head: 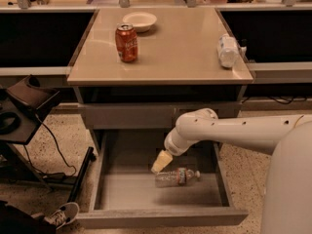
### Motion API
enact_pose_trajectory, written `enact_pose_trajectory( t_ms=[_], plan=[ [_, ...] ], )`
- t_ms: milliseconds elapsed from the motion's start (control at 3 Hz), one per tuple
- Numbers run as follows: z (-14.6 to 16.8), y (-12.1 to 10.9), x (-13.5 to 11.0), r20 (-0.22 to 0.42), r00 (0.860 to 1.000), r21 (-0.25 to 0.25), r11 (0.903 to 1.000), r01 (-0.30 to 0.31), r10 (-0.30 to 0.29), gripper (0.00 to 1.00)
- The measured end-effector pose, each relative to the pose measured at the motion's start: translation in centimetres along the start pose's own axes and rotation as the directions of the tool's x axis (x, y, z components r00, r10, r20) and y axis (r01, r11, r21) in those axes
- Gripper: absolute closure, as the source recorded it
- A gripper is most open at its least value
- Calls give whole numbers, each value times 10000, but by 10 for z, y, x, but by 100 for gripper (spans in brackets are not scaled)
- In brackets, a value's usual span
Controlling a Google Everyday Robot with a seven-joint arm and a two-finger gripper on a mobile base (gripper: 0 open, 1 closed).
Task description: Pick water bottle from middle drawer and place on counter
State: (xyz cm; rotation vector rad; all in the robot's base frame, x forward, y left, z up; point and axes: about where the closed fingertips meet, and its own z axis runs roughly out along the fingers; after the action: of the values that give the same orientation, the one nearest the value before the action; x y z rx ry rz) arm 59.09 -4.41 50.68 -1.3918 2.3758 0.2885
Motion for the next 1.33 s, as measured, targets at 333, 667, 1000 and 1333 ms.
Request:
enact_pose_trajectory(
  t_ms=[333,667,1000,1333],
  plan=[
    [4,1,3,-46,10000,-68,10000,-48,48,0],
    [20,2,9,-34,9996,-485,9984,274,-276,0],
    [49,-4,31,-89,9975,-1255,9898,679,-696,0],
    [72,-4,46,-101,9907,-1883,9733,1313,-1356,0]
  ],
)
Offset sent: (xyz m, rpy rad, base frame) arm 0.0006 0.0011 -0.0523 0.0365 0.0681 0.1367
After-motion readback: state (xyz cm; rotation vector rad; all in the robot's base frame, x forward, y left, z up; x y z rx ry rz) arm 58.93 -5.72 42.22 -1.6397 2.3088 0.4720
